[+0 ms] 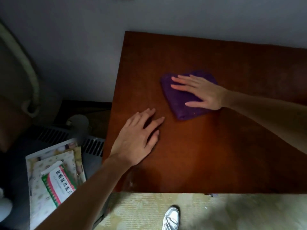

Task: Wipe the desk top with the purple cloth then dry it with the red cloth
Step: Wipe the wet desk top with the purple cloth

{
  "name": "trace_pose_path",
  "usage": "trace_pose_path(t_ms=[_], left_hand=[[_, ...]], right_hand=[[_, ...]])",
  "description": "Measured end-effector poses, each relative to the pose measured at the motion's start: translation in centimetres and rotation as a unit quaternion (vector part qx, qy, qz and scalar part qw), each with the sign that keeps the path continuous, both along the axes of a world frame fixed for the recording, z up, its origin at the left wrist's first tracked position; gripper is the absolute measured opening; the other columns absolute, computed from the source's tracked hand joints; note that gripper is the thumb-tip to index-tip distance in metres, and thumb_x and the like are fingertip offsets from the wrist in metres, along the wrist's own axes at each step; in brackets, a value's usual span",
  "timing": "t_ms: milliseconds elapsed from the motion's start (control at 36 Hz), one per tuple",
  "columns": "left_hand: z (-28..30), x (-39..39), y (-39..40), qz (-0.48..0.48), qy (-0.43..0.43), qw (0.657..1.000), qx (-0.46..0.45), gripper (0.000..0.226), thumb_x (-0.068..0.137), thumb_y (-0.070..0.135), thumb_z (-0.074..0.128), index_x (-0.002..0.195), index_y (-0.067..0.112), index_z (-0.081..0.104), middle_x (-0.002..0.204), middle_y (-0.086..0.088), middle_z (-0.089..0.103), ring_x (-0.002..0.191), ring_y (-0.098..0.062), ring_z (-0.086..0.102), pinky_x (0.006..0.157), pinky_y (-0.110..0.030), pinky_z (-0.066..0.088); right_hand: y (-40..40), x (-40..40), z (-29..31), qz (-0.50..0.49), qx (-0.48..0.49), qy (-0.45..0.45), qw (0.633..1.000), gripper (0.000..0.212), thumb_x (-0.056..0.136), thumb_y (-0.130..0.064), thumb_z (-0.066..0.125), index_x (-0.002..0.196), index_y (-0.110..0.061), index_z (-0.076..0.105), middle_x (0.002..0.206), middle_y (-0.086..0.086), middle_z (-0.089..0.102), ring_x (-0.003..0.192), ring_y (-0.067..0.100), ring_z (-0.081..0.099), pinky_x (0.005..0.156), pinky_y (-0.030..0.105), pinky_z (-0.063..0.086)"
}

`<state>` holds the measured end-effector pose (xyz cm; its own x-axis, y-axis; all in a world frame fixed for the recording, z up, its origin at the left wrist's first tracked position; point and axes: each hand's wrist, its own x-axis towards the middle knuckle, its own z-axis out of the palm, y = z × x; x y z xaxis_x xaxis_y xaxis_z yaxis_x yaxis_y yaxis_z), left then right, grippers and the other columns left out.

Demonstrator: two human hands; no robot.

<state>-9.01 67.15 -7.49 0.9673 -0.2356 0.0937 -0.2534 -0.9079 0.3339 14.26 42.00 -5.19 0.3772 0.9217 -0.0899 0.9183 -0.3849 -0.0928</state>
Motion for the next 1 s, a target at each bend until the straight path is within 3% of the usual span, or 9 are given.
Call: trace_pose_path(t_ms=[306,472,611,833,1000], left_hand=[[0.3,0.4,0.1,-0.005,0.051,0.999,-0.011,0.049,0.107,0.044,0.031,0.155,0.035,0.035,0.165,0.005,0.027,0.154,-0.010,0.014,0.125,-0.034,0.011],[0.4,0.5,0.2,-0.002,0.043,0.999,-0.008,0.049,0.106,0.044,0.034,0.154,0.036,0.036,0.165,0.004,0.028,0.154,-0.011,0.018,0.125,-0.033,0.012],[0.2,0.3,0.2,-0.002,0.044,0.999,-0.009,0.049,0.107,0.045,0.034,0.155,0.037,0.035,0.166,0.006,0.025,0.154,-0.011,0.017,0.123,-0.038,0.017],[0.1,0.3,0.2,-0.004,0.039,0.999,-0.008,0.049,0.107,0.051,0.026,0.155,0.041,0.031,0.165,0.010,0.023,0.154,-0.005,0.012,0.125,-0.028,0.005],[0.5,0.0,-0.2,0.003,0.014,1.000,0.011,0.051,0.105,0.056,0.025,0.153,0.042,0.033,0.164,0.008,0.026,0.153,-0.006,0.015,0.122,-0.020,-0.003]], right_hand=[[4.7,14.4,0.6,-0.160,0.040,0.012,0.986,0.086,0.093,-0.083,0.018,0.162,-0.032,0.021,0.171,0.000,0.016,0.158,0.021,0.014,0.128,0.050,0.013],[6.0,17.0,0.4,-0.306,0.059,0.008,0.950,0.070,0.101,-0.070,0.031,0.162,-0.039,0.018,0.172,-0.003,0.014,0.158,0.019,0.011,0.127,0.046,0.009],[5.8,15.4,0.2,-0.345,0.064,0.017,0.936,0.073,0.100,-0.073,0.026,0.163,-0.038,0.014,0.173,-0.001,0.009,0.159,0.020,0.006,0.127,0.047,0.003],[3.7,7.3,-0.8,-0.445,0.071,0.023,0.892,0.084,0.093,-0.082,0.022,0.163,-0.036,0.009,0.173,-0.001,0.003,0.159,0.018,-0.001,0.128,0.046,0.000],[-1.0,-3.5,-1.2,-0.418,0.079,-0.002,0.905,0.086,0.092,-0.083,0.020,0.163,-0.036,0.012,0.173,-0.002,0.007,0.159,0.018,0.002,0.127,0.045,0.002]])
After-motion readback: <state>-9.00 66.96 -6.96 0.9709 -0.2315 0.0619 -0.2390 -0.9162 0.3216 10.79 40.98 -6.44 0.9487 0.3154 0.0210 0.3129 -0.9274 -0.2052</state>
